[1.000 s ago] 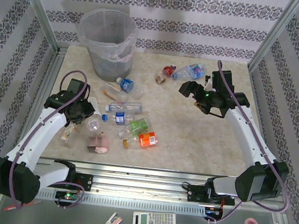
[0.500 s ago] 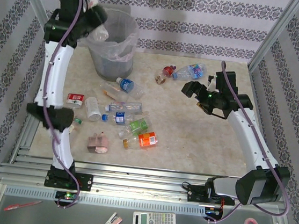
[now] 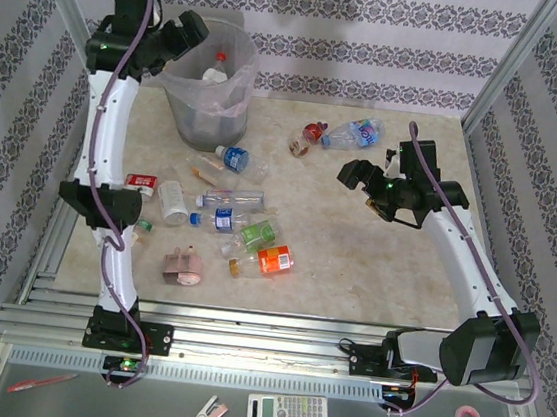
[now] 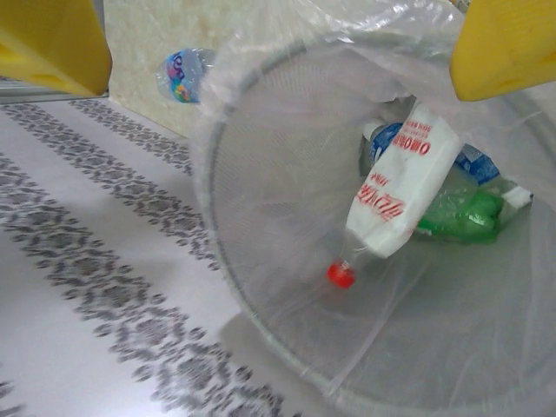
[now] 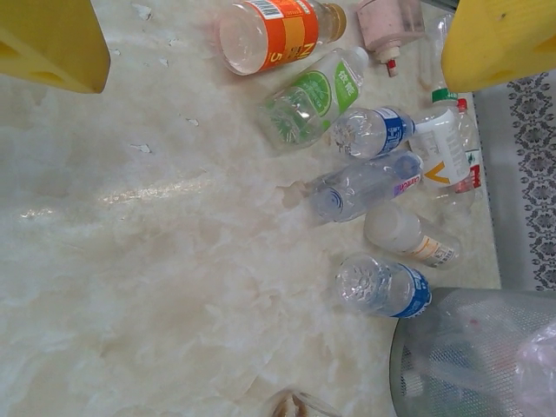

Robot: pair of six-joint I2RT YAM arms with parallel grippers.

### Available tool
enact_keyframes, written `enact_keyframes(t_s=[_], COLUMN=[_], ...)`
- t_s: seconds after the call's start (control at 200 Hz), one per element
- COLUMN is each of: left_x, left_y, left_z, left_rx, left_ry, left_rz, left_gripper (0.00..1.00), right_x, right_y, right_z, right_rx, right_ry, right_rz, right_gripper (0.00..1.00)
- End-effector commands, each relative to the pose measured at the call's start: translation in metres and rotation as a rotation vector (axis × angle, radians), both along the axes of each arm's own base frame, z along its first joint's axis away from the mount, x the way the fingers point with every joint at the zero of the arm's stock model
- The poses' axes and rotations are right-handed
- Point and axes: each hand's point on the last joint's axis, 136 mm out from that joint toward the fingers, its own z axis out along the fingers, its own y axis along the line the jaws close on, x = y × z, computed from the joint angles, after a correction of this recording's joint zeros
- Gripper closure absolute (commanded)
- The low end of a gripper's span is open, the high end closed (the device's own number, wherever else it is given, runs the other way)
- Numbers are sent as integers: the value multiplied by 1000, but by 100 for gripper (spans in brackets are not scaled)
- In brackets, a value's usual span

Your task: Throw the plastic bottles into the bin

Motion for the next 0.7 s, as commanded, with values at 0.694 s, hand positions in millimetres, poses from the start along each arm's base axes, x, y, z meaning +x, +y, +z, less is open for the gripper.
enact_keyframes(t_s=[0.694], left_x=[-201], left_y=[-61], left_z=[75], left_rx=[185], left_ry=[-469], left_rz=[-361], left_gripper=[0], right_x=[96], right_y=[-57], right_z=[-32], right_rx=[-87], right_ry=[116], right_rz=[-253], right_gripper=[2])
